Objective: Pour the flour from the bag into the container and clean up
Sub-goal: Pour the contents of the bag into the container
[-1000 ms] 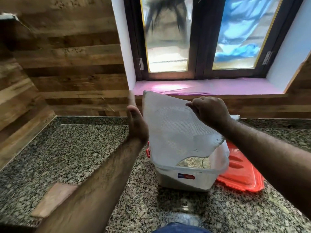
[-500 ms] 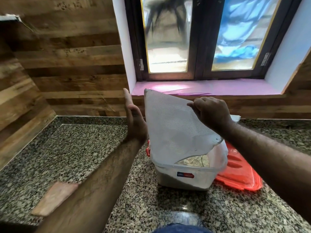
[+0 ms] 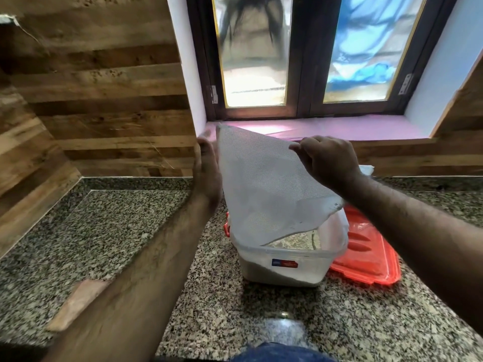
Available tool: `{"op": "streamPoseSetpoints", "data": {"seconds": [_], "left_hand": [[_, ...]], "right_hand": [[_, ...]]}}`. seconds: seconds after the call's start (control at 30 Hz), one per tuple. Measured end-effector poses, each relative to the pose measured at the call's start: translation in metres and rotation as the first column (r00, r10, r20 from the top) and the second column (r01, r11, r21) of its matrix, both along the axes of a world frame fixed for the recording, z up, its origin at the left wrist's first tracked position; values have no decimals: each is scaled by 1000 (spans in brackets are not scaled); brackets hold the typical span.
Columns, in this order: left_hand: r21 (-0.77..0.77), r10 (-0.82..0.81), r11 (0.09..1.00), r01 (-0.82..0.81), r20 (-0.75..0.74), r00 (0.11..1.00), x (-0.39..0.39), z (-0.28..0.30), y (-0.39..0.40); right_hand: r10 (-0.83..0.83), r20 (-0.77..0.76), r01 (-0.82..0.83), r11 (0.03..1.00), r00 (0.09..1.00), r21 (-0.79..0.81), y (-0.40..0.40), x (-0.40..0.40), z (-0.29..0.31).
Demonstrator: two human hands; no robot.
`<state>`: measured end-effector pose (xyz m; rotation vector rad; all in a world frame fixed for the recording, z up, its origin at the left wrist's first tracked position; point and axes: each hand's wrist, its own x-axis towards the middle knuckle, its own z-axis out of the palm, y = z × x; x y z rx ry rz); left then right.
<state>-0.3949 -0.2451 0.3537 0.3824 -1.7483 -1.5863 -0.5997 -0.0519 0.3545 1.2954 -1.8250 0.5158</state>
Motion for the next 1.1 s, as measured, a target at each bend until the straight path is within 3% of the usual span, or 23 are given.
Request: {"op": "streamPoseSetpoints", "data": {"seconds": [0.1, 0.27, 0.43, 0.57, 0.63, 0.67, 0.73, 0.77, 0.8, 0.87, 0.97, 1.03, 1.1], "left_hand": [[-51, -47, 997, 54, 124, 991, 3, -15, 4], [-78, 120, 990, -119, 18, 993, -12, -28, 5], [-180, 351, 916, -358, -70, 934, -26, -27, -13], [-262, 359, 906, -333, 58, 931, -26, -36, -20], [-410, 434, 814, -410, -38, 900, -22, -26, -16], [-573, 431, 709, -412, -110, 895, -21, -16, -11], [-907, 374, 349, -235, -96, 923, -28, 6, -1], [-973, 369, 207, -104, -21, 929, -34, 14, 7], [-990, 379, 143, -4, 51, 924, -39, 20, 14], [-988, 364, 136, 73, 118, 924, -49, 23, 19], [-994, 223, 112, -3, 22, 975, -58, 19, 10], [-990, 191, 144, 0, 28, 981, -60, 16, 0], [-981, 182, 193, 31, 67, 981, -60, 16, -8]], "right_hand": [[8, 10, -8, 1000, 1000, 3, 0, 1, 1], [43, 29, -43, 999, 999, -1, -1, 1, 2], [30, 66, -30, 1000, 997, 1, -3, 0, 4], [29, 73, -35, 997, 997, 73, -6, 3, 4], [32, 95, -41, 994, 995, 98, -6, 6, 5], [41, 107, -52, 993, 993, 105, -6, 8, 6], [64, 147, -83, 988, 987, 128, -7, 11, 11], [74, 173, -100, 984, 982, 148, -8, 12, 16], [84, 203, -121, 977, 976, 175, -8, 14, 19], [96, 283, -168, 956, 954, 242, -7, 16, 26], [76, 405, -205, 937, 911, 284, 1, 16, 35], [71, 454, -163, 972, 888, 168, 13, 13, 42], [92, 453, -72, 995, 887, -63, 26, 5, 44]]}}
